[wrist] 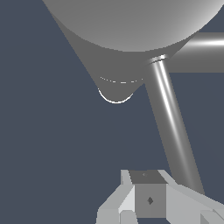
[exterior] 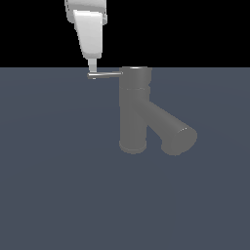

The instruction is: Turn on the faucet by rotating a designated handle.

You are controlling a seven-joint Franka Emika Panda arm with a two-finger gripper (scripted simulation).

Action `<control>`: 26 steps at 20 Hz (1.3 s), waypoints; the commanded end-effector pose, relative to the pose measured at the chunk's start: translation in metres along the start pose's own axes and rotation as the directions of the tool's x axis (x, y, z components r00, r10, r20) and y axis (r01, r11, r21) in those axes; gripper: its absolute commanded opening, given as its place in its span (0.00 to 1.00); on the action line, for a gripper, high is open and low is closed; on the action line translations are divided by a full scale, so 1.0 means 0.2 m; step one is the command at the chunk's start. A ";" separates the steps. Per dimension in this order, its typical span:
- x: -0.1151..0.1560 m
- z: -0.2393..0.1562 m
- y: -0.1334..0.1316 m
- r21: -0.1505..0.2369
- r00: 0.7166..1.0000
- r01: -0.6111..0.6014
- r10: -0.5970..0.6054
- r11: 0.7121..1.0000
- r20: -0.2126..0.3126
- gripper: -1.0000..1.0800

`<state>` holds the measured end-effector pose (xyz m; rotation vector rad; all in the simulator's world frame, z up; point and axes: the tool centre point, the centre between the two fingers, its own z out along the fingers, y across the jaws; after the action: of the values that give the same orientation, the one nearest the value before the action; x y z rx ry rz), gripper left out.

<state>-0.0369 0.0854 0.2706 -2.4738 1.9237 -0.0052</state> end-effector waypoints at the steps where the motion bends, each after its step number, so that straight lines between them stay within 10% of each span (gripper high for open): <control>1: 0.01 0.00 0.06 -0.008 1.000 -0.004 0.004 1.000 -0.002 0.00; 26: 0.18 0.00 0.36 -0.005 1.000 0.003 -0.003 1.000 -0.001 0.00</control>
<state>-0.0953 0.0562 0.2703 -2.5093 1.8808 -0.0023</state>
